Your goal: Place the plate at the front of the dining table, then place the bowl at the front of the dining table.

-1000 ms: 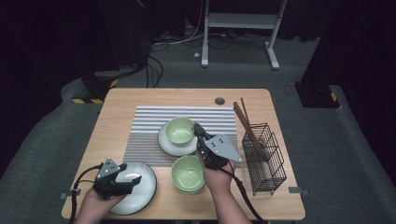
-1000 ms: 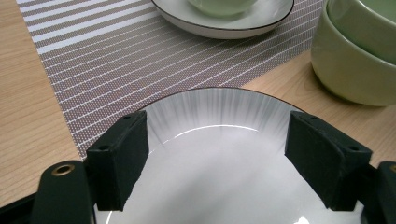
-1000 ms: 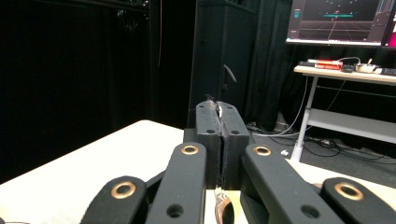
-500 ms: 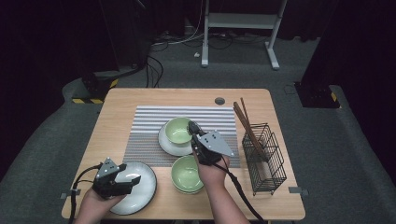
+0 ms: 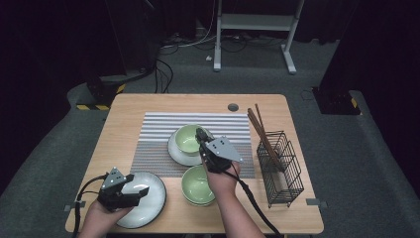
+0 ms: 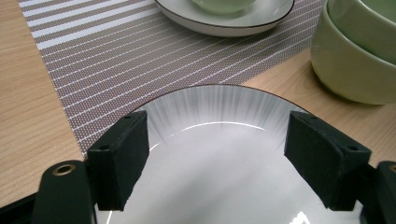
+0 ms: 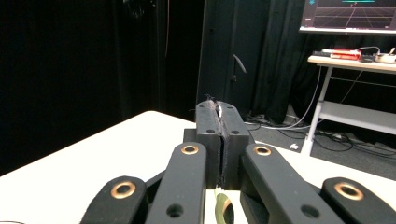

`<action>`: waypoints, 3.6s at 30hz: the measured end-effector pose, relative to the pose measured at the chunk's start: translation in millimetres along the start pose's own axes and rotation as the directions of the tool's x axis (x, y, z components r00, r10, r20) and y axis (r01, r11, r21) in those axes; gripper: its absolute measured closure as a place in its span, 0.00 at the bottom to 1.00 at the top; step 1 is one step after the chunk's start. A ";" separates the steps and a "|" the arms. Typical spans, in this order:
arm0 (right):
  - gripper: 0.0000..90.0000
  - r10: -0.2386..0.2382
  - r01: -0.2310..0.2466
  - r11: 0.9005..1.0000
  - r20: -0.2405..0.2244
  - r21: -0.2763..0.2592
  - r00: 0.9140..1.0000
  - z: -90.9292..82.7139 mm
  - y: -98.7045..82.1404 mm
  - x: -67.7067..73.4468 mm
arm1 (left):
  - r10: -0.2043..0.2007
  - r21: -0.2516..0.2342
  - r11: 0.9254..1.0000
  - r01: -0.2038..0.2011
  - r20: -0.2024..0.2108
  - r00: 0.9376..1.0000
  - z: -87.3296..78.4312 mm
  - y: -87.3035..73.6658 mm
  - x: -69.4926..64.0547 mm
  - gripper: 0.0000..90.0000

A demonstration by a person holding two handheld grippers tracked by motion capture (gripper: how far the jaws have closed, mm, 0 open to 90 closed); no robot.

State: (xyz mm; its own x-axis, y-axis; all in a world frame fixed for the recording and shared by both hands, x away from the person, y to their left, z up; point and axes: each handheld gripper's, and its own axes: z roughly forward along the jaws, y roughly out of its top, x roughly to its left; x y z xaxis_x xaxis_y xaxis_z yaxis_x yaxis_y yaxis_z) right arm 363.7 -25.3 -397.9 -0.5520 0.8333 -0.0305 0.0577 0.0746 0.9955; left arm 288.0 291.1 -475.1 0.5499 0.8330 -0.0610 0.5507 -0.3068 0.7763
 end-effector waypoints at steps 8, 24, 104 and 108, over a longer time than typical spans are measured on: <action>0.99 0.025 -0.025 1.000 -0.007 0.019 1.000 3.3 -6.0 -3.3 | -0.015 -0.003 1.000 0.015 0.011 1.000 -0.7 0.1 1.1 0.25; 0.98 0.040 -0.037 0.996 -0.039 0.079 0.998 -0.6 -22.4 -3.3 | -0.017 0.011 1.000 0.017 0.017 1.000 1.5 -0.3 0.1 0.25; 0.78 0.030 -0.021 0.973 -0.034 0.228 0.999 -22.7 -53.4 -7.0 | 0.003 0.011 1.000 -0.003 0.003 1.000 0.2 4.2 -3.0 0.25; 0.78 0.023 -0.015 0.971 -0.032 0.237 0.999 -22.0 -53.2 -6.2 | 0.010 0.011 1.000 -0.010 0.001 1.000 1.0 4.2 -4.2 0.25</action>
State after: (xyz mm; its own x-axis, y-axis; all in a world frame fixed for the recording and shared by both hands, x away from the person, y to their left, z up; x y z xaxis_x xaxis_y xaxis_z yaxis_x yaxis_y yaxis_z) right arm 345.8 -46.5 -448.7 -0.5769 0.8168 -0.0044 0.2615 0.1898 0.9464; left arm 288.6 285.8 -472.2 0.5561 0.8294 -0.0539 0.5523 -0.3203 0.7697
